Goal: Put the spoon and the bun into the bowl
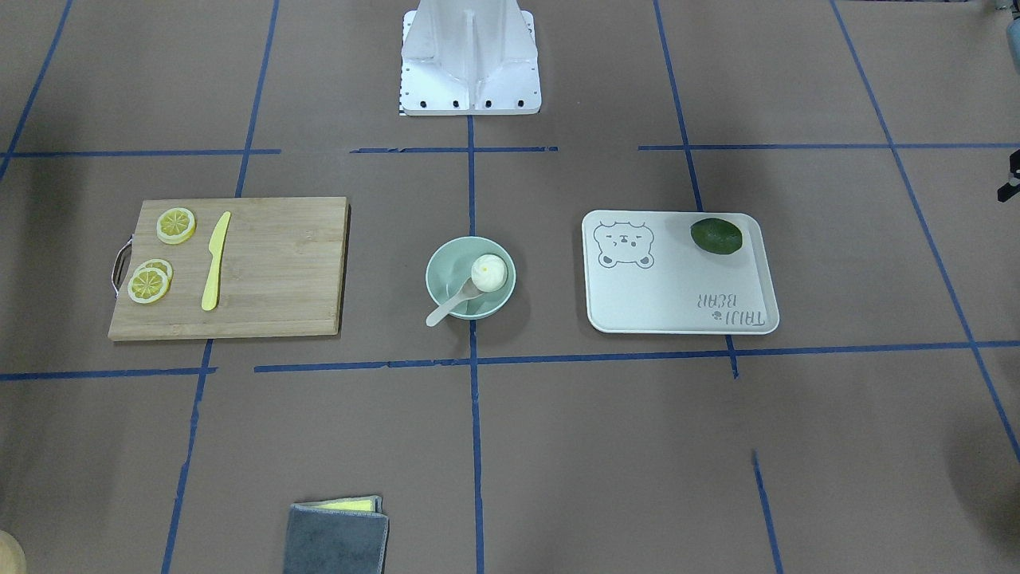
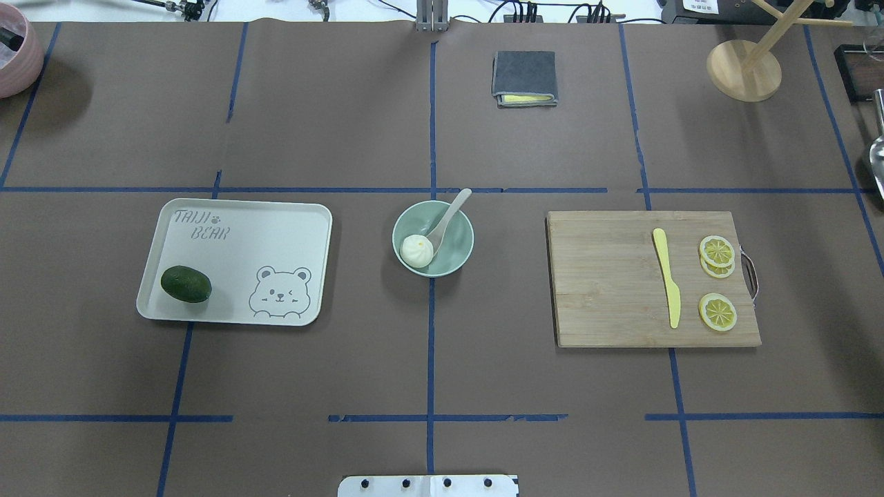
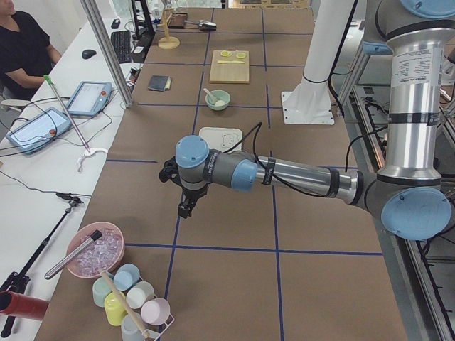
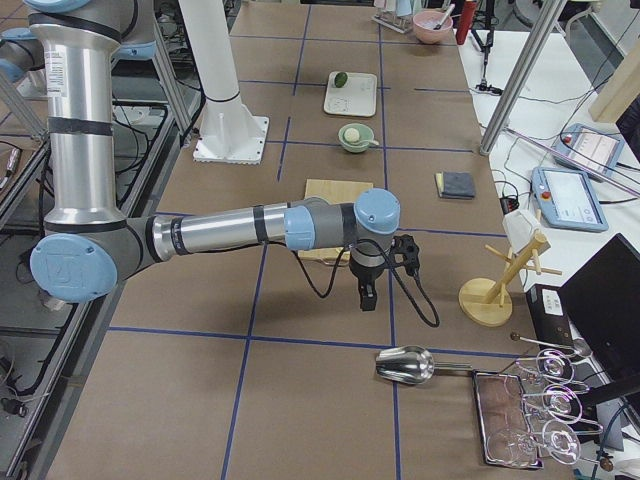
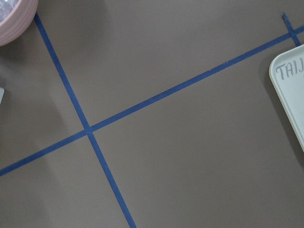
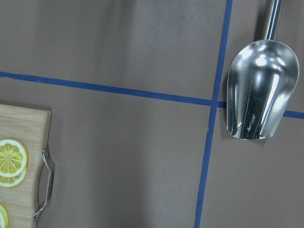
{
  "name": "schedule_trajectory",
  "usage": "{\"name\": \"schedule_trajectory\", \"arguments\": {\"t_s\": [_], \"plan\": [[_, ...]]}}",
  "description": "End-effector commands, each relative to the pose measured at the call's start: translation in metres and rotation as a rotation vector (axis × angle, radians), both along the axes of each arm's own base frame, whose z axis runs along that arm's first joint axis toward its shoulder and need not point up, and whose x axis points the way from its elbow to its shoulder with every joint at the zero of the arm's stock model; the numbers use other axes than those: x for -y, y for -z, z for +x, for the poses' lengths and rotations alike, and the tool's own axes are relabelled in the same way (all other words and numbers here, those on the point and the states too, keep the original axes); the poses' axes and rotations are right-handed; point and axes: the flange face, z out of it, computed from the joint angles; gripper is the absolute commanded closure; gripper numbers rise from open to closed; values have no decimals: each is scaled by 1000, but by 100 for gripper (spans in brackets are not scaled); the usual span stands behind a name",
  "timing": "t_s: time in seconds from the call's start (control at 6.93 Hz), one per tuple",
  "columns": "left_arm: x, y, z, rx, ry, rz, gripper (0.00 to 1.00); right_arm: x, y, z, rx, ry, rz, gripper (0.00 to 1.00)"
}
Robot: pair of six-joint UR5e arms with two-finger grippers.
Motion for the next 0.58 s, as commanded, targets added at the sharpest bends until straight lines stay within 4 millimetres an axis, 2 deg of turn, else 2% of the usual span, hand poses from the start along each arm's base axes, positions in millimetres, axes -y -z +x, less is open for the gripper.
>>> {"name": "schedule_trajectory", "arguments": {"t_s": [0.0,0.14,0.29,0.43], "plan": [[-1,-10,-1,7,3,-18,0,-1,-2,0,-4,-2,-5,0],[-20,-25,-7,9,12,-56,0,2,1,-1,-2,-3,-2,0],[-31,-9,-21,3,40,-30,0,-1,2,-1,12,-2,-2,0],[-46,-17,-32,6,63,-49,0,-4,-1,0,10,7,1,0]]}}
